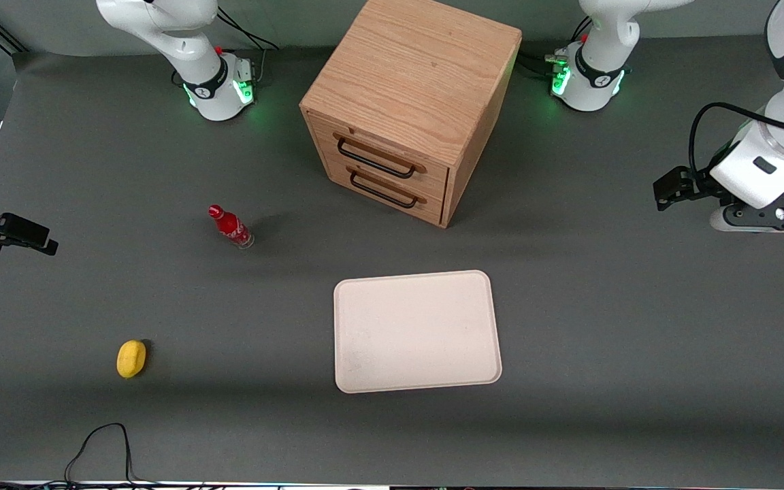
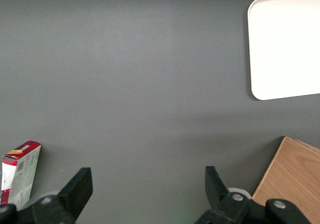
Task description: Place red cookie box on tray
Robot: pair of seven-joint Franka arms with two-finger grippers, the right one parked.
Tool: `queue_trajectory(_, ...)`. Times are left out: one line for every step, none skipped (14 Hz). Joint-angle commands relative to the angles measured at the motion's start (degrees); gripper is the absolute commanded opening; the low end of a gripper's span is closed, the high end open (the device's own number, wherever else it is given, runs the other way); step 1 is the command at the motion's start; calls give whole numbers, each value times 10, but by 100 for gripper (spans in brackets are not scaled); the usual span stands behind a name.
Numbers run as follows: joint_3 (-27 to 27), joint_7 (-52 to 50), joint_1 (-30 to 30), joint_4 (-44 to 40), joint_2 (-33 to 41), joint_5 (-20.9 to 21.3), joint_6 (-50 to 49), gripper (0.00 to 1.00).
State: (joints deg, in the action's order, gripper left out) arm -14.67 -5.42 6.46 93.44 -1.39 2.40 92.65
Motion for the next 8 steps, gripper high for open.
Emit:
queue_trajectory(1,1,6,-3,2,-11,-7,100)
queue_trajectory(1,4,7,-2,2,-10,-8,100)
queue_trajectory(3,6,7,5,2,-10,-5,100)
queue_trajectory(10,6,10,8,2,-5,-4,100)
queue_trajectory(16,8,11,16,2,1,-9,100)
queue_trajectory(35,30,13,26,3,11,-10,100)
queue_trajectory(58,94,14,31,3,29,-8,100)
queue_trajectory(80,155,16,38,3,44,-2,100)
